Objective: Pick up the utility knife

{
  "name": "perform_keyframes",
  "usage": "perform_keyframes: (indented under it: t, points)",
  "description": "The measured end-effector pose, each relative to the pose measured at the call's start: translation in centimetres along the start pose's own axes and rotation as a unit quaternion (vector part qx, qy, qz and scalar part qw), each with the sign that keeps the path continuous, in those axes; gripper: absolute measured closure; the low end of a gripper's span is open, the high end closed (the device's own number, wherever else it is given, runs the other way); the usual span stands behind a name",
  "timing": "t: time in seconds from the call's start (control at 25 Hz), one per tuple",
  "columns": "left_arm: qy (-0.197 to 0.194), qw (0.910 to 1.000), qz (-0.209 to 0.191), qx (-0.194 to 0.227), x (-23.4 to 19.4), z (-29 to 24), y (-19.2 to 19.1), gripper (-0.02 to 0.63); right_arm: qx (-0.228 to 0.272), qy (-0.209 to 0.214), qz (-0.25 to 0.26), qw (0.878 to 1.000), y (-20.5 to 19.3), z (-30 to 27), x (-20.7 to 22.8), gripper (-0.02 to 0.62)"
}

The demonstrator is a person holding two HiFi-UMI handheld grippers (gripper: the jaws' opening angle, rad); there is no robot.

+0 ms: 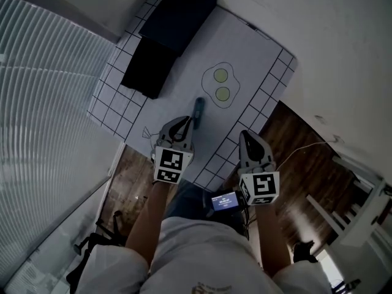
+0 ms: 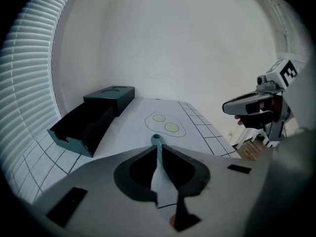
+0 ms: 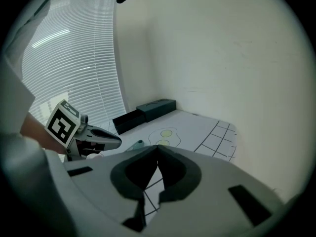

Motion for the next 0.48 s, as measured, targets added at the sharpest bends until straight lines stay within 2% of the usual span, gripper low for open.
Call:
perform_keyframes:
  t: [0.08,0.16,0.48]
  points:
    - [-0.001,0.9999,0.012,-0.003,-0.1,-0.5,-0.3,0.482,-0.004,-0.002,0.000,1.000,-0.3,0.0,-0.1,0.589]
    - [-0.005,0.9998,0.021,-0.006,-0.1,-0.9,-0.5,0.443,-0.007,-0.003,0.000,1.000,-0.5,-0.1,-0.1,0.589]
    - [-0.018,0.9995,0.025,-0.007,0.4,-1.7,-0.7,0.420,-0.020,0.000,0.001,1.000,-1.2,0.1,-0.2,0.589]
Point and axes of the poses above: the fingertips, and each gripper's own axes: z backward along the fingers, x to its right, y out of its top, the point moved 8 cm from there along z, backward along the fingers, and after that the axes turned 5 degrees about -y, right-handed, at the moved point
